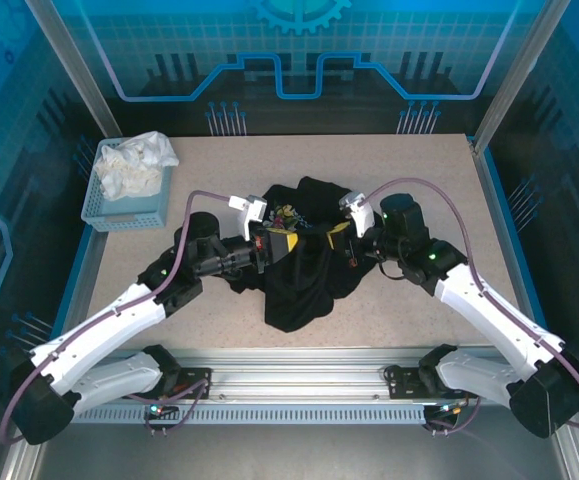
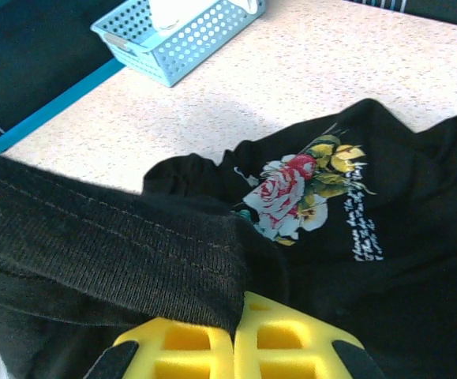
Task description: Fold the inside-out t-shirt
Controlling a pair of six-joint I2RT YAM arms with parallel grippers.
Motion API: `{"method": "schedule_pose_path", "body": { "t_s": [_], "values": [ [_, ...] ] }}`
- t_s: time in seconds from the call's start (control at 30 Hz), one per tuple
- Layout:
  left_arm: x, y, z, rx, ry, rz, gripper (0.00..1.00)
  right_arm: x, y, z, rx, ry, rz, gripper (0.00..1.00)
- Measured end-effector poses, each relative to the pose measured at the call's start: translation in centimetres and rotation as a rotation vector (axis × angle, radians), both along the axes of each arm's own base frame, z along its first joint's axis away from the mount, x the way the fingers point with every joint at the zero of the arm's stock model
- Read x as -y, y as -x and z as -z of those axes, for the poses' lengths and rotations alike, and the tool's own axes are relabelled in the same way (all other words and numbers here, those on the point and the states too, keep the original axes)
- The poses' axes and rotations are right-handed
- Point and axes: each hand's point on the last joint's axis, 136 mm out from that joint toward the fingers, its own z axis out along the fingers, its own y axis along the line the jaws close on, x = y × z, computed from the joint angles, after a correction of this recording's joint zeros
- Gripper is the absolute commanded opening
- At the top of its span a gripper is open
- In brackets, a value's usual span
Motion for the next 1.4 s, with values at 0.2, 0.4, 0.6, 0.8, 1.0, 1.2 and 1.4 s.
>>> {"method": "schedule_pose_path", "body": {
  "t_s": [0.2,0.4,0.6,0.8,1.0,1.2,1.4],
  "values": [
    [-2.2,-1.3,1.7,0.001,-0.145,-0.136,0.00,-1.4,2.4,-0.8,-0.006,-0.053,-0.164,0.00],
    [-5.2,-1.9,2.7,0.035,-0.269,-0.269,0.00,-3.5,6.6,-3.0,-0.034,-0.199,-0.441,0.04],
    [-4.8,-0.8,1.9,0.063,-0.228,-0.218,0.00,-3.5,4.4,-0.2,-0.135,-0.124,-0.342,0.16],
    [-2.4,0.7,0.7,0.060,-0.100,-0.077,0.00,0.1,0.2,4.3,-0.177,0.138,0.035,0.39],
    [-1.0,0.4,1.4,0.020,-0.085,-0.034,0.00,-0.1,3.4,2.1,-0.004,0.151,0.000,0.46],
    [-1.0,0.3,1.4,0.015,-0.081,-0.036,0.00,-1.1,6.2,0.8,0.113,0.092,-0.111,0.44],
    [-0.9,0.3,1.4,0.006,-0.075,-0.037,0.00,-3.4,6.7,2.2,0.113,0.089,-0.188,0.42]
  ]
}}
